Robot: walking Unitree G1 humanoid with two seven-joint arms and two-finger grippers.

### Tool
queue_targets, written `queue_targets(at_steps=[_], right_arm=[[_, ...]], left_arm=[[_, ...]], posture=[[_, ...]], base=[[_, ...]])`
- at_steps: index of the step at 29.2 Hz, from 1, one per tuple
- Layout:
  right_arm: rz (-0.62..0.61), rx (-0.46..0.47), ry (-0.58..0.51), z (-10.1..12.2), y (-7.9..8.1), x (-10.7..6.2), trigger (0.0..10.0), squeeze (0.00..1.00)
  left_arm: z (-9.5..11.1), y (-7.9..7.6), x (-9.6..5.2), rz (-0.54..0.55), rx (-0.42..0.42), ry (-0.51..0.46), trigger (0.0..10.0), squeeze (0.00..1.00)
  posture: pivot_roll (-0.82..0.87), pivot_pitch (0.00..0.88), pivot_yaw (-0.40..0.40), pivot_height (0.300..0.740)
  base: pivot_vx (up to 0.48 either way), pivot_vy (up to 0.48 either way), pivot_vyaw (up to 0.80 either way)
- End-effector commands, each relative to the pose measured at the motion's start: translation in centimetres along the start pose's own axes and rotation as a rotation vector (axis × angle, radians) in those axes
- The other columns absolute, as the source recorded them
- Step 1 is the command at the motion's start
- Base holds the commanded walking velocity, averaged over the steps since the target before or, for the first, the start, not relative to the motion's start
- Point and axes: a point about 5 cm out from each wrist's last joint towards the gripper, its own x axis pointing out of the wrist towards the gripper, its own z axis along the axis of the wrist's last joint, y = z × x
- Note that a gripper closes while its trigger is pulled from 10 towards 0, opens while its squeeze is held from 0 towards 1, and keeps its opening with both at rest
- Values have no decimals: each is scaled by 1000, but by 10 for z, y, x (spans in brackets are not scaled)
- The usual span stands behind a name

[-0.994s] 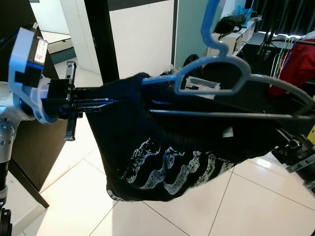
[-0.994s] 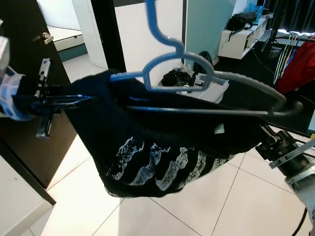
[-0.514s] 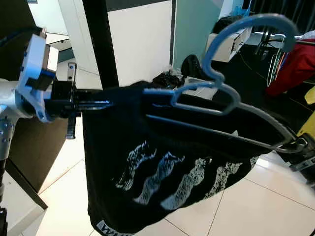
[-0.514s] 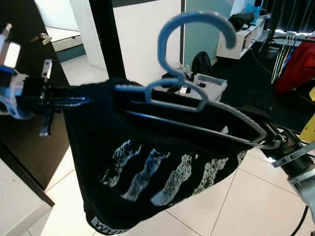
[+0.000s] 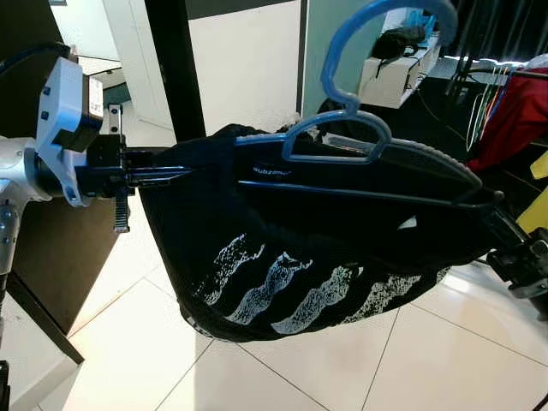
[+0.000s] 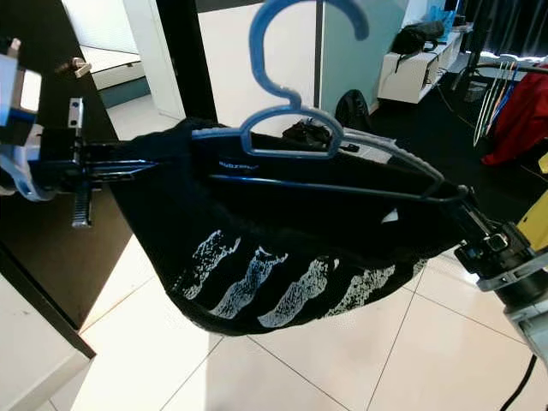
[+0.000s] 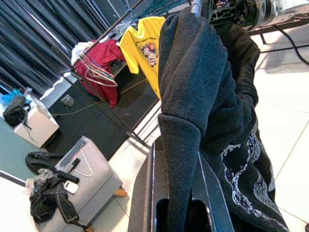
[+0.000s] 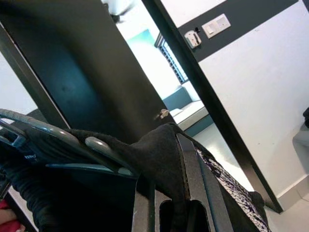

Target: Hang hanger

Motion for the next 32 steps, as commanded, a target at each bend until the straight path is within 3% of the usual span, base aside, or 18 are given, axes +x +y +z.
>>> queue_targets(at_steps=[1,7,12,16,23,27,32], right_arm=[[-17,-35,-39,11,-1,-1,0,0],[-31,-38,-56,14,-3,0,0,0],[-94,-61,-48,15,-11,2,0,0],[-107,-67,-38,14,-12,3,0,0],[-183,-171,28,10,-15,27,0,0],[-217,-266,50,11,-12,51,0,0],[-201,-286,51,9,-5,62,0,0]], left_arm=[[0,-1,-10,-5,18,64,10000,0],[-2,-5,-9,-43,15,84,10000,0],[-14,-12,-5,-86,50,193,10000,0],[-17,-13,-2,-81,64,220,10000,0],[-39,-29,27,-57,47,295,10000,0],[-58,-26,47,134,-22,334,10000,0],[-69,-24,55,262,-73,351,10000,0]], posture=[[-108,0,16,740],[-108,0,16,740],[-108,0,16,740],[-107,0,16,740],[-108,0,15,740],[-104,0,13,740],[-103,0,11,740]], base=[[0,0,0],[0,0,0],[0,0,0],[0,0,0],[0,0,0],[0,0,0],[0,0,0]])
